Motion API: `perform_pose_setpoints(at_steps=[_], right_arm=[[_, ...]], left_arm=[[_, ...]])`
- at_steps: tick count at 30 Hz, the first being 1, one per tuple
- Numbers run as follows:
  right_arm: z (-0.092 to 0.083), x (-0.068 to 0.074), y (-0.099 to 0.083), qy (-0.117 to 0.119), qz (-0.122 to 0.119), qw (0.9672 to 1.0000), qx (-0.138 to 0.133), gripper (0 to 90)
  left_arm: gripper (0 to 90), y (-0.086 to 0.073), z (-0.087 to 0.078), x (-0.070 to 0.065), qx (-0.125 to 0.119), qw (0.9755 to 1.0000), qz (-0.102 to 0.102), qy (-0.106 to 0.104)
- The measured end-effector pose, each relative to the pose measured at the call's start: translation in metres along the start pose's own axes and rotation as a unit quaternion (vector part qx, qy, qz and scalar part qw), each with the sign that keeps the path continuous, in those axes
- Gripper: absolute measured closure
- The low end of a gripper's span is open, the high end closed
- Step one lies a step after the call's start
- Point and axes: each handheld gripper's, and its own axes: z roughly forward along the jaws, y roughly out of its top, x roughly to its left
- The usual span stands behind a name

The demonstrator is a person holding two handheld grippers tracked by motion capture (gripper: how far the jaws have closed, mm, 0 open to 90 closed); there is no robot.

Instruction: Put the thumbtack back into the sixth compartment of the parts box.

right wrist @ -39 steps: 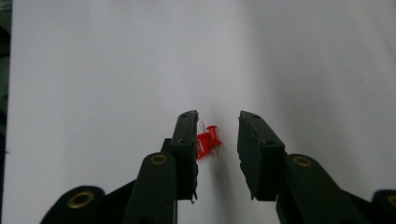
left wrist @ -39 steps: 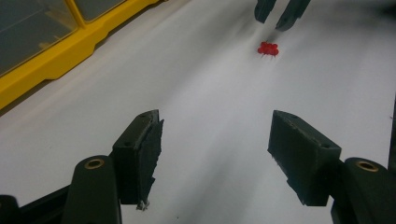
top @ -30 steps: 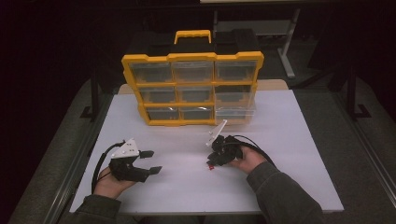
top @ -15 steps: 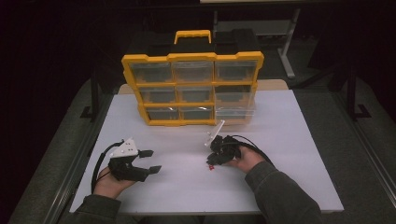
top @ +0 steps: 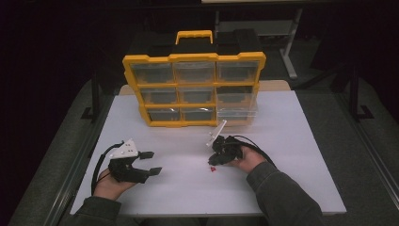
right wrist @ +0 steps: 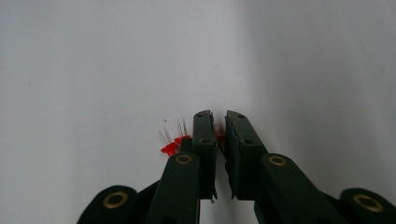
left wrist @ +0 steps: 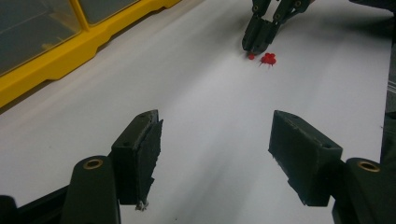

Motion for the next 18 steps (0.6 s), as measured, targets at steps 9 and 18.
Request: perform_pose_setpoints(at_steps=[9,18], right_arm=[[-0.004,-0.001,0.001,0.001,0.003,1.0,-0.003,81.9],[-0.022,0.004,0.011,0.014,-0.006,0.9994,-0.032,81.9]], left_arm=[[33.2,-0.001,0.0,0.0,0.003,1.0,-0.002,-0.001],[33.2,-0.002,0.001,0.0,0.005,1.0,0.0,-0.002]])
